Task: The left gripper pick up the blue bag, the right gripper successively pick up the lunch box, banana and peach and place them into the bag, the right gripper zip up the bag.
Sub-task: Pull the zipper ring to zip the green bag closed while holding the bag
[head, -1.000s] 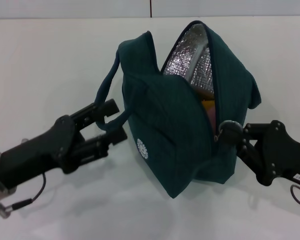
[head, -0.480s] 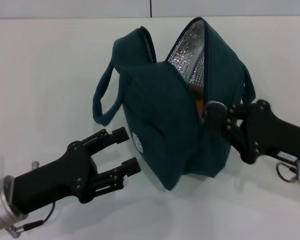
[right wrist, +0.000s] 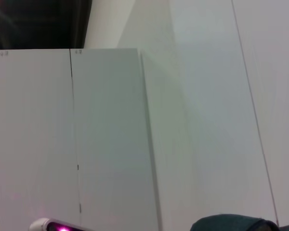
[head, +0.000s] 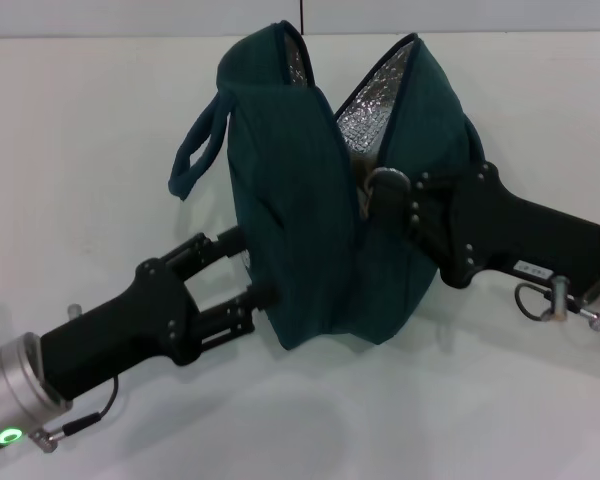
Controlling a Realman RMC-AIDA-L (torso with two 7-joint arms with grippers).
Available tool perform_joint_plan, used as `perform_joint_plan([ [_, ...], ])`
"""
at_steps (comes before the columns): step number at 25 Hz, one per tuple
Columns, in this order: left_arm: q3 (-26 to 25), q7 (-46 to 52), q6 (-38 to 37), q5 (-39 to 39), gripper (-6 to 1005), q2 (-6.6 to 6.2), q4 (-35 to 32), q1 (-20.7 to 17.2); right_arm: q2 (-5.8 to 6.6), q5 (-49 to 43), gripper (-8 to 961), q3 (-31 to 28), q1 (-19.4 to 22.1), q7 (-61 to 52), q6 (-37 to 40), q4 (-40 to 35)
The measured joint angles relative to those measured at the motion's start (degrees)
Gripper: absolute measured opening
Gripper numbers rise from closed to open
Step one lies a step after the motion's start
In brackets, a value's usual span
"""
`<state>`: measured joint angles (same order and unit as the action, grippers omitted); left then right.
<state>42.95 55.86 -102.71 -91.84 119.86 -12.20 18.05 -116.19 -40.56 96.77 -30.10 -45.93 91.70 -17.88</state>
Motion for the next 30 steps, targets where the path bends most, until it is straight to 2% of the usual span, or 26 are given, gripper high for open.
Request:
perform_joint_plan([
  [8,0.35,-0.59,2.06,1.26,816,0.02,3.01,3.27,0.0,1.35,42,0.94,-0.95,0.11,-1.95,-0.6],
  [13,0.43,2.26,4.85,1.19,813,-0.02,4.25,6.02,0.0,1.37,44,0.97,-1.5,0.18,-2.65,-0.68],
  [24,0.19,6.97,12.04,1.81,808,0.02,4.3,8.54,0.0,1.37,48,0.97,-1.95,0.27,-3.99,-2.07],
  [30,0.57,5.89,12.37,1.52,565,-0.03,3.8,9.05,0.0,1.54,50,0.97,-1.98,0.3,-4.17,-2.08],
])
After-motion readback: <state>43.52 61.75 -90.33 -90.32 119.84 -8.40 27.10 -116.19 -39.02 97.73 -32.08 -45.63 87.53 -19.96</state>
